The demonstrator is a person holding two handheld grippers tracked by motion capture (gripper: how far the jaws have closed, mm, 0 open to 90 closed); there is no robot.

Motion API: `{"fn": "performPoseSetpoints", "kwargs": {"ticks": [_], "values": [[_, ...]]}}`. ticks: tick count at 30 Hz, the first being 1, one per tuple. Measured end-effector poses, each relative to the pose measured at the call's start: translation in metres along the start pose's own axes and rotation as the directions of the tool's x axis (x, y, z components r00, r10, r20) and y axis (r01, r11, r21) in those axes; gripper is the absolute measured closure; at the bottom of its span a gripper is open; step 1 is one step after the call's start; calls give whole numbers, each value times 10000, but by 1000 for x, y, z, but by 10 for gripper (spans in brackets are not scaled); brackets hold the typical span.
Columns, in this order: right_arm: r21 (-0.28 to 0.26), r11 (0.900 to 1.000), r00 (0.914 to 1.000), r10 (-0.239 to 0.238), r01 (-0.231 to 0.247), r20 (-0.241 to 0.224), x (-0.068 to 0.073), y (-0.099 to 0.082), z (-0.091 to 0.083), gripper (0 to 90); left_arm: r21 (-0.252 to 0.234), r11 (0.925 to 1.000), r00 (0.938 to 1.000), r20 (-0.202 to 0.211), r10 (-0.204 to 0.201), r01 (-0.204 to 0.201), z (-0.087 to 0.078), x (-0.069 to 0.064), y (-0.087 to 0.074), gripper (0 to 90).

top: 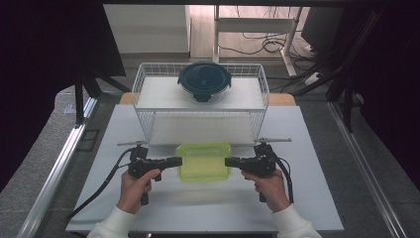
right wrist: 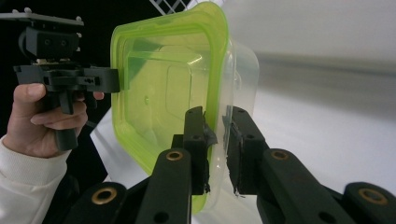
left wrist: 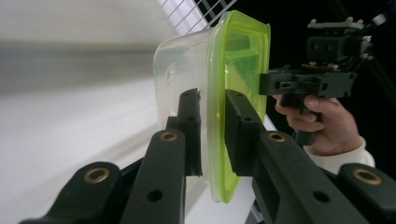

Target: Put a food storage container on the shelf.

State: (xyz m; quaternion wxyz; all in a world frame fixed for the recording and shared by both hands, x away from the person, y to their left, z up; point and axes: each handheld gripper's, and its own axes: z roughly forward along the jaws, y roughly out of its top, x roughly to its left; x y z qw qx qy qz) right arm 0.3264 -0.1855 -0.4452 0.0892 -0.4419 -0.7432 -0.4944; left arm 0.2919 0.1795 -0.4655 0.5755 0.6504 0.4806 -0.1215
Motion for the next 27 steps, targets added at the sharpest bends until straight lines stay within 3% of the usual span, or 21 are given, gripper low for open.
{"fn": "performPoseSetpoints", "kwargs": {"ticks": [5, 15, 18, 27], "values": [[-248, 9989, 9992, -393, 395, 88, 9, 17, -7, 781, -163, 9997, 9998, 33, 172, -171, -3, -7, 14, 780], [-840, 9917, 9952, -978, 973, -17, 32, 48, -24, 781, -585, 9953, 9965, 270, 789, -772, -22, -36, 48, 778], [-1015, 9895, 9945, -1046, 1032, -83, 38, 56, -29, 782, -620, 9929, 9943, 274, 1031, -1013, -27, -44, 61, 777], [-1374, 9844, 9933, -1135, 1096, -207, 50, 82, -39, 781, -823, 9893, 9916, 355, 1240, -1208, -34, -57, 89, 778]]}}
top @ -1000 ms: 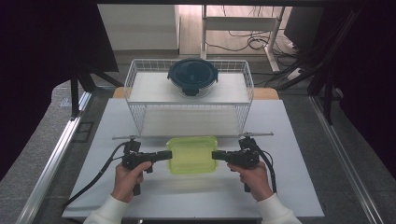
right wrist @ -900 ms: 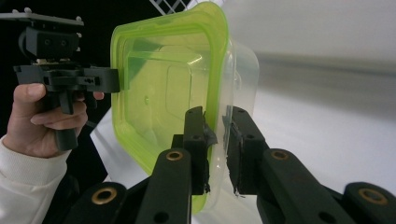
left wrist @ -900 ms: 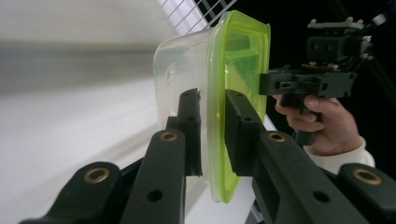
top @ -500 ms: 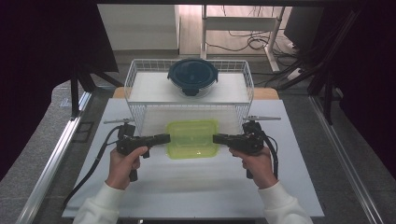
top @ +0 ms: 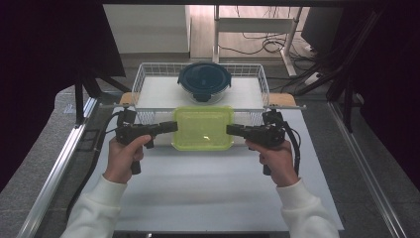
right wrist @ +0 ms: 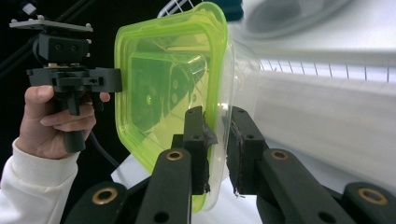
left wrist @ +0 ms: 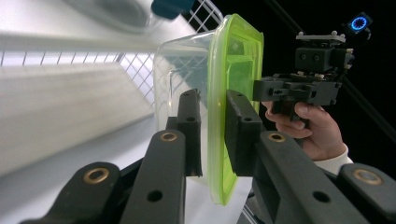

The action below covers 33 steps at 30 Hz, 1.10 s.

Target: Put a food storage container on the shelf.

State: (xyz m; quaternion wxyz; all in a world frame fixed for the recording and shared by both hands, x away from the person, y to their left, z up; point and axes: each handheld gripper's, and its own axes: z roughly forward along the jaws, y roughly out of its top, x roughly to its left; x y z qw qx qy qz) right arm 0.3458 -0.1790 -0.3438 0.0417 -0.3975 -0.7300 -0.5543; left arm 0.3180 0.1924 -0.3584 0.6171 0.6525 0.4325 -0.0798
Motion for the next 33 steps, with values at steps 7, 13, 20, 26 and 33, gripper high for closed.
{"fn": "performPoseSetpoints", "kwargs": {"ticks": [7, 13, 20, 26, 33], "values": [[-315, 9991, 9995, -294, 290, -127, 12, 29, -6, 779, -277, 9989, 9993, -36, 383, -384, -9, -14, 30, 780], [-493, 9977, 9988, -471, 465, -107, 22, 53, -7, 780, -344, 9973, 9978, -101, 653, -656, -14, -19, 58, 784], [-765, 9944, 9971, -749, 735, -153, 28, 88, -9, 787, -423, 9977, 9986, -16, 532, -532, -12, -13, 97, 795], [-794, 9941, 9972, -739, 744, 93, 24, 117, -7, 788, -414, 9982, 9990, 1, 446, -445, -3, -6, 126, 798], [-671, 9964, 9985, -514, 527, 210, 10, 146, -1, 788, -259, 9997, 10000, 8, 41, -41, 11, 11, 154, 799]]}}
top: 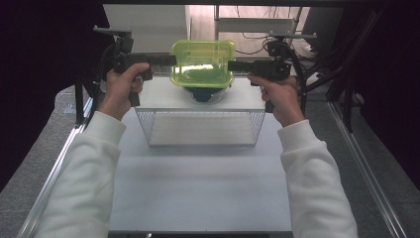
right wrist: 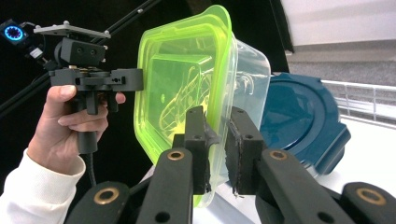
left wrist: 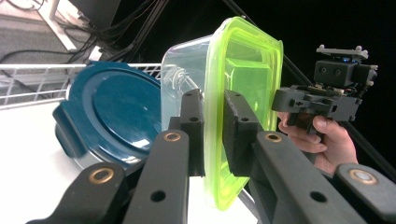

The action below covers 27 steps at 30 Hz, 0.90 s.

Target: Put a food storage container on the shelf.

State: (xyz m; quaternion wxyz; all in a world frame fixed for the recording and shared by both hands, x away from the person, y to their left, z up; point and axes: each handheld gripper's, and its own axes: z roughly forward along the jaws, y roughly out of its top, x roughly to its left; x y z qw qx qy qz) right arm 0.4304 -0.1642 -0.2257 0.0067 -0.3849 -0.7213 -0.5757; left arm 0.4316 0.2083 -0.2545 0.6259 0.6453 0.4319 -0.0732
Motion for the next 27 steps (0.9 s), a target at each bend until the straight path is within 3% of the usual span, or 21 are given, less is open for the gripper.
{"fn": "performPoseSetpoints", "kwargs": {"ticks": [9, 16, 18, 23, 27], "values": [[246, 9962, 9962, 829, -836, 284, -24, 12, 11, 791, 305, 9989, 9992, -163, -355, 360, 17, 14, 8, 799], [614, 9859, 9863, 1514, -1555, 661, -41, 11, 27, 788, 481, 9927, 9916, -736, -1065, 1102, 27, 31, 8, 797], [677, 9823, 9818, 1685, -1746, 875, -46, 11, 34, 773, 362, 9909, 9901, -591, -1275, 1298, 29, 35, 9, 791], [483, 9623, 9614, 2633, -2676, 803, -63, 14, 45, 743, 303, 9828, 9824, -466, -1807, 1822, 35, 48, 13, 769], [448, 9376, 9368, 3409, -3449, 783, -71, 13, 53, 700, 195, 9728, 9727, -281, -2302, 2308, 39, 59, 13, 740]]}}
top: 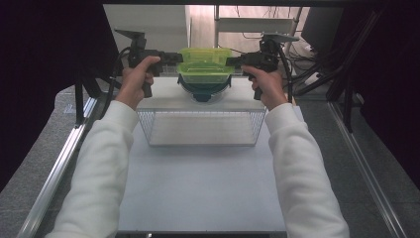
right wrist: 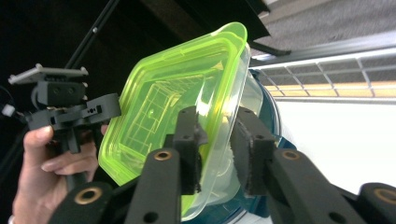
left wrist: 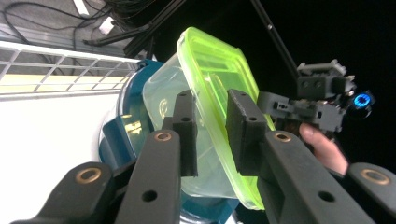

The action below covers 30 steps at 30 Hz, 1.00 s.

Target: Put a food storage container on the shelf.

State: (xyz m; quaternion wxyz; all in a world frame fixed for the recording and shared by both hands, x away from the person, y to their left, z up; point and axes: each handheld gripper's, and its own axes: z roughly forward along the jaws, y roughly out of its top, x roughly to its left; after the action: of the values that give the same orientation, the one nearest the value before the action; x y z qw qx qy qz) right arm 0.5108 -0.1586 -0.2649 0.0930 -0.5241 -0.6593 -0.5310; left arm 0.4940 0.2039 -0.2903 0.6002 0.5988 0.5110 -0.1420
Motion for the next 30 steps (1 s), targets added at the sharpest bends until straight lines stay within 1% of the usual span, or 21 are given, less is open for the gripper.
{"fn": "performPoseSetpoints", "kwargs": {"ticks": [4, 5, 6, 7, 8, 10, 11, 12, 14, 15, 16, 17, 18, 21, 22, 24, 25, 26, 28, 29, 30], "values": [[-128, 9994, 9994, 329, -331, -133, -4, 0, 3, 668, -89, 9999, 9999, 1, -100, 100, 3, 5, 0, 725], [-163, 9992, 9993, 351, -353, -152, -4, -1, 3, 632, -101, 9999, 10000, 7, -81, 81, 4, 6, -1, 711], [-289, 9991, 9993, 293, -299, -212, -2, -1, 3, 550, -141, 9999, 10000, -38, -28, 28, 4, 6, -1, 671], [-405, 9989, 9996, 210, -218, -201, -1, -1, 3, 490, -273, 9994, 9994, -299, 183, -191, 4, 5, -1, 631], [-583, 9983, 9999, 63, -68, -93, 2, -2, 2, 403, -398, 9986, 9986, -415, 334, -351, 3, 3, -1, 554], [-959, 9950, 9996, -286, 285, 4, 7, -2, -3, 308, -619, 9961, 9962, -636, 587, -627, -1, 0, -2, 401], [-1082, 9932, 9991, -419, 423, 68, 9, -2, -7, 282, -670, 9935, 9922, -901, 864, -926, -6, -4, -3, 339], [-1265, 9886, 9966, -803, 819, 178, 13, -3, -15, 264, -688, 9911, 9895, -963, 1074, -1143, -11, -7, -4, 272], [-1500, 9777, 9892, -1454, 1468, 205, 18, -8, -29, 254, -758, 9851, 9834, -1081, 1459, -1544, -23, -14, -10, 208], [-1645, 9696, 9833, -1812, 1813, 158, 20, -12, -38, 250, -773, 9778, 9755, -1186, 1851, -1949, -31, -20, -17, 188], [-1792, 9553, 9718, -2345, 2350, 242, 22, -19, -49, 247, -767, 9730, 9698, -1291, 2069, -2178, -35, -22, -23, 183], [-1848, 9476, 9652, -2602, 2607, 275, 22, -25, -56, 247, -658, 9639, 9575, -1506, 2461, -2580, -43, -26, -34, 176], [-1903, 9352, 9538, -2993, 2986, 257, 22, -35, -66, 247, -641, 9582, 9509, -1576, 2663, -2789, -48, -28, -41, 167], [-1889, 9093, 9275, -3730, 3707, 247, 15, -60, -86, 245, -630, 9349, 9254, -1798, 3336, -3493, -68, -29, -75, 163], [-1862, 8981, 9161, -3998, 3983, 312, 11, -73, -94, 245, -643, 9314, 9215, -1849, 3416, -3582, -72, -28, -84, 163], [-1768, 8845, 9016, -4290, 4317, 553, 4, -91, -102, 241, -631, 9271, 9174, -1835, 3530, -3694, -80, -24, -105, 165], [-1738, 8787, 8956, -4393, 4446, 696, 1, -99, -106, 241, -559, 9234, 9118, -1911, 3634, -3797, -84, -20, -124, 165], [-1582, 8660, 8803, -4639, 4743, 992, -6, -114, -110, 236, -525, 9202, 9082, -1919, 3720, -3880, -86, -18, -133, 167], [-1356, 8580, 8673, -4803, 4955, 1306, -16, -134, -115, 236, -408, 9158, 9004, -2048, 3838, -3996, -89, -10, -157, 172], [-1230, 8577, 8643, -4830, 4992, 1401, -20, -141, -115, 235, -245, 9117, 8934, -2119, 3962, -4101, -90, -5, -170, 172], [-1047, 8541, 8563, -4914, 5095, 1587, -27, -152, -116, 235, -151, 9091, 8879, -2220, 4030, -4164, -90, -2, -178, 173]]}}
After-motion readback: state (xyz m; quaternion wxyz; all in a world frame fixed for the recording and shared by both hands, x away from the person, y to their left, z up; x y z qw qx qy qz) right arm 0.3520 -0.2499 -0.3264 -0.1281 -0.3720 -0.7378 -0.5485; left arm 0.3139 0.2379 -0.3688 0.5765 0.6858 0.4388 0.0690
